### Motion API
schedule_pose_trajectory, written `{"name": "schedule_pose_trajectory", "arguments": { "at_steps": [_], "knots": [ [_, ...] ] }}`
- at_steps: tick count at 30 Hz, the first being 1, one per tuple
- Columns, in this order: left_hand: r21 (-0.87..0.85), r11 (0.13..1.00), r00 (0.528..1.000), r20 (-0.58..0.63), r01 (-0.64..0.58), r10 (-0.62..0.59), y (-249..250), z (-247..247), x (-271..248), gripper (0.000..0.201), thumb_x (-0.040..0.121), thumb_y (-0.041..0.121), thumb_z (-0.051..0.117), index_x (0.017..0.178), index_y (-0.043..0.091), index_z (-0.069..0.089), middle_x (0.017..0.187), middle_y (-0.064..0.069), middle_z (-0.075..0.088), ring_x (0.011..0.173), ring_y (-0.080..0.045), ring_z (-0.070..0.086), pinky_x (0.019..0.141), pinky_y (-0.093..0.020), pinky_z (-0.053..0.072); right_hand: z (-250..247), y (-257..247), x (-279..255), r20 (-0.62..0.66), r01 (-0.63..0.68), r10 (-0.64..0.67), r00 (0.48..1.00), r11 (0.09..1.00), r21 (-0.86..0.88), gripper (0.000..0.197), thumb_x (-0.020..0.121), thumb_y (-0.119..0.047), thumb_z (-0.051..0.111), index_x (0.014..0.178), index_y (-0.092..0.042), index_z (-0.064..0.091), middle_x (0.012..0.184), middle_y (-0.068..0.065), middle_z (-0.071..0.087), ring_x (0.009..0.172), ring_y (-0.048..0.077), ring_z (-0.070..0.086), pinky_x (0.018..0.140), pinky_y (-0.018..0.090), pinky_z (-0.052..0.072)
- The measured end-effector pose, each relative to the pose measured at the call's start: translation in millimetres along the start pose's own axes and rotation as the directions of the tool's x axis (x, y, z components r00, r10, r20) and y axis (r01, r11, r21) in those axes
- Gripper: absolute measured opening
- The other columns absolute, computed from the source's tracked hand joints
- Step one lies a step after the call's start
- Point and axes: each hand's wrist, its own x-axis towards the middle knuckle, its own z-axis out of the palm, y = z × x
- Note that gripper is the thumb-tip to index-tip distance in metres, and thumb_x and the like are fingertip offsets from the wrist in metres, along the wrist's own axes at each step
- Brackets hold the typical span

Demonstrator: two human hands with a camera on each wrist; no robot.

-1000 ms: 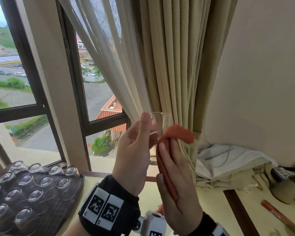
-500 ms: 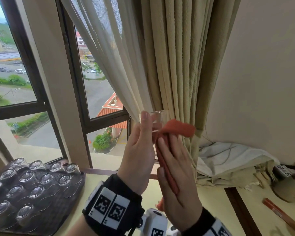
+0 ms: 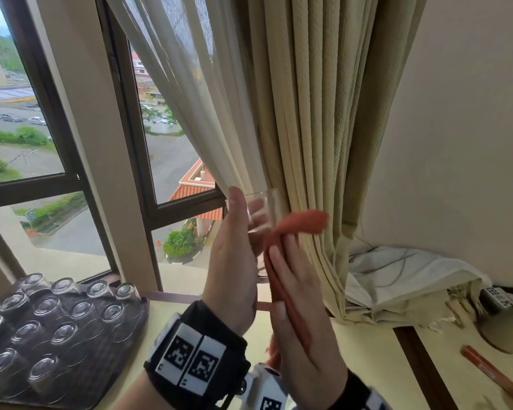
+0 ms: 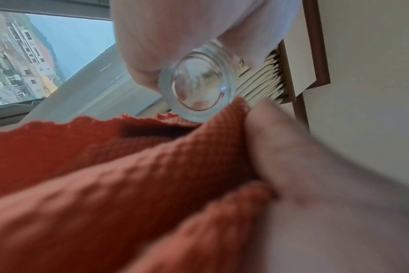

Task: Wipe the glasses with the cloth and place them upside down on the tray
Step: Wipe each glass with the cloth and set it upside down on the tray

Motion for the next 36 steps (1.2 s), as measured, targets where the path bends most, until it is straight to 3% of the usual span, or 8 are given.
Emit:
{"name": "schedule_pose_trajectory", "arguments": {
  "at_steps": [5,8,11,14,21,27,32,36],
  "knots": [
    [0.106,0.988,0.994,0.033,-0.111,0.108,-3,-2,5,0.098,0.075,0.082,0.072,0.115,-0.005,0.053,0.072,0.004,0.064,0.061,-0.005,0.063,0.064,-0.021,0.055,-3,7,5,0.047,-0.292,0.294,0.955,0.894,0.339,0.052,0.110,-0.024,0.039,0.161,-0.034,0.033,0.165,-0.024,0.037,0.156,0.005,0.030,0.127,0.029,0.027],
    [0.063,0.997,0.998,0.038,-0.055,0.053,-11,2,0,0.094,0.077,0.071,0.080,0.127,-0.004,0.054,0.100,-0.016,0.076,0.087,-0.023,0.079,0.073,-0.028,0.063,-17,3,34,0.033,-0.350,0.373,0.927,0.833,0.429,0.049,0.109,-0.034,0.040,0.157,-0.043,0.042,0.161,-0.018,0.047,0.152,0.014,0.041,0.125,0.053,0.035],
    [0.078,0.996,0.998,0.035,-0.046,0.043,-12,9,-6,0.071,0.083,0.075,0.065,0.119,0.014,0.067,0.106,-0.003,0.077,0.101,-0.019,0.075,0.087,-0.028,0.061,-25,-4,49,-0.020,-0.263,0.298,0.954,0.871,0.416,0.052,0.110,-0.028,0.038,0.162,-0.033,0.035,0.167,-0.009,0.040,0.156,0.014,0.034,0.127,0.053,0.030],
    [0.082,0.997,0.996,0.094,-0.011,0.003,-11,4,-4,0.070,0.098,0.079,0.042,0.126,0.023,0.073,0.124,-0.006,0.076,0.121,-0.029,0.070,0.110,-0.054,0.052,-20,-7,41,0.004,-0.114,0.115,0.993,0.980,0.162,0.054,0.111,-0.031,0.037,0.165,-0.032,0.029,0.172,-0.011,0.028,0.149,0.050,0.037,0.115,0.073,0.035],
    [0.147,0.988,0.998,0.019,-0.055,0.053,-2,-7,6,0.083,0.081,0.091,0.042,0.127,0.029,0.072,0.114,0.009,0.072,0.106,-0.007,0.066,0.106,-0.041,0.053,-7,7,11,0.036,-0.202,0.199,0.979,0.947,0.250,0.050,0.112,-0.017,0.038,0.161,-0.023,0.030,0.170,-0.018,0.029,0.155,0.002,0.030,0.124,0.021,0.030],
    [0.197,0.972,0.988,0.111,-0.129,0.108,-10,7,-9,0.071,0.086,0.079,0.037,0.118,0.025,0.070,0.097,0.014,0.073,0.092,0.000,0.068,0.087,-0.021,0.055,-26,-3,52,-0.011,-0.247,0.270,0.963,0.897,0.367,0.051,0.110,-0.027,0.036,0.162,-0.025,0.035,0.166,-0.010,0.041,0.156,0.011,0.033,0.127,0.054,0.029],
    [0.147,0.987,0.996,0.061,-0.066,0.058,-8,-1,0,0.078,0.091,0.087,0.041,0.129,0.026,0.071,0.125,-0.010,0.073,0.120,-0.037,0.068,0.108,-0.060,0.053,-17,-11,32,0.022,-0.024,0.023,0.999,0.998,0.064,0.056,0.106,-0.018,0.037,0.161,-0.010,0.034,0.172,-0.005,0.029,0.162,0.020,0.017,0.131,0.036,0.018],
    [0.241,0.964,0.993,-0.006,-0.115,0.120,3,-4,5,0.083,0.077,0.095,0.039,0.123,0.034,0.070,0.108,0.019,0.074,0.110,-0.007,0.068,0.111,-0.046,0.051,-11,0,10,0.057,-0.145,0.137,0.989,0.973,0.177,0.055,0.109,-0.027,0.040,0.163,-0.029,0.033,0.171,-0.011,0.030,0.158,0.030,0.030,0.127,0.054,0.026]
  ]
}}
